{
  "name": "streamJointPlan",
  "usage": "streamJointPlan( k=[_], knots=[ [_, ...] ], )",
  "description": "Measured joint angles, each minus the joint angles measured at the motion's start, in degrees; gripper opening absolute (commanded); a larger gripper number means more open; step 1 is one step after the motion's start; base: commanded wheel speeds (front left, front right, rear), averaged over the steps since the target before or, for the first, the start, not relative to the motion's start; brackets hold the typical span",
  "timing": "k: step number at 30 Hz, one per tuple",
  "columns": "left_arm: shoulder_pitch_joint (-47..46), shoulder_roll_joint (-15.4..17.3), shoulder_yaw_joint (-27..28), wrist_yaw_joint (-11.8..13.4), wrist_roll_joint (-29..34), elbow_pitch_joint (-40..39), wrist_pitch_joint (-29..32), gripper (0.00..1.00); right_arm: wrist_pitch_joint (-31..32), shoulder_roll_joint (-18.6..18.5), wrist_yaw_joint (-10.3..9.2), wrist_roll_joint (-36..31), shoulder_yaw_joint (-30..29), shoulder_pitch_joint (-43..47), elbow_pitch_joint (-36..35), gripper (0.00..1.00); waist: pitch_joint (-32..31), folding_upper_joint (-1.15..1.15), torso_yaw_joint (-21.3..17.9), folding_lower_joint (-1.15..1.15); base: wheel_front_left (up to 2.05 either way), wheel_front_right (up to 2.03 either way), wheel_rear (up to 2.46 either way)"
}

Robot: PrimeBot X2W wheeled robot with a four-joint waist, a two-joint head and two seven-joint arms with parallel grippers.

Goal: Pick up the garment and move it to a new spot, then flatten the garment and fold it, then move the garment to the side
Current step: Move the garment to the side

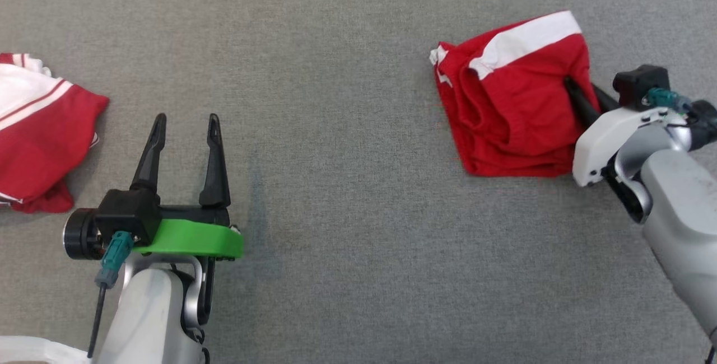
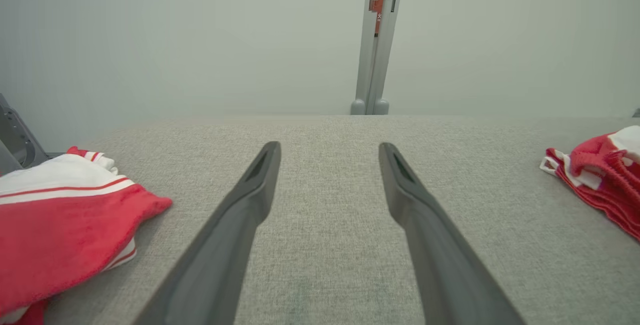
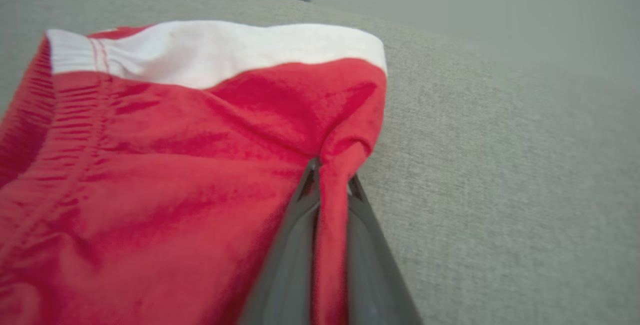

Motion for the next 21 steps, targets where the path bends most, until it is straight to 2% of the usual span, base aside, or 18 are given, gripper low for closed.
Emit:
streamJointPlan(
  k=[5, 11, 15, 21],
  knots=[
    [-2.09, 2.07, 0.56, 0.33, 1.48, -2.66, 0.21, 1.0, 0.47, -6.14, 0.0, 0.89, 3.03, -5.5, -2.09, 0.0, 4.16, 0.0, -2.11, 0.0, 0.0, 0.0, 0.0],
    [-4.63, 5.55, 0.91, 0.82, 3.32, -7.62, 3.1, 1.0, -0.55, -13.08, -0.01, 3.31, 3.8, -10.78, -2.48, 0.0, 9.98, 0.0, -5.81, 0.01, 0.0, 0.0, 0.0],
    [-5.09, 8.33, 1.45, 0.9, 4.83, -11.57, 5.97, 1.0, -1.57, -16.0, 0.0, 4.92, 3.74, -13.55, -1.46, 0.0, 13.12, 0.0, -9.54, 0.01, 0.0, 0.0, 0.0],
    [-5.32, 10.34, 1.1, 0.81, 5.79, -16.81, 9.48, 1.0, -2.8, -19.11, -0.01, 6.35, 4.08, -16.32, 0.88, 0.0, 16.62, 0.0, -15.27, 0.0, 0.0, 0.0, 0.0]
  ],
)
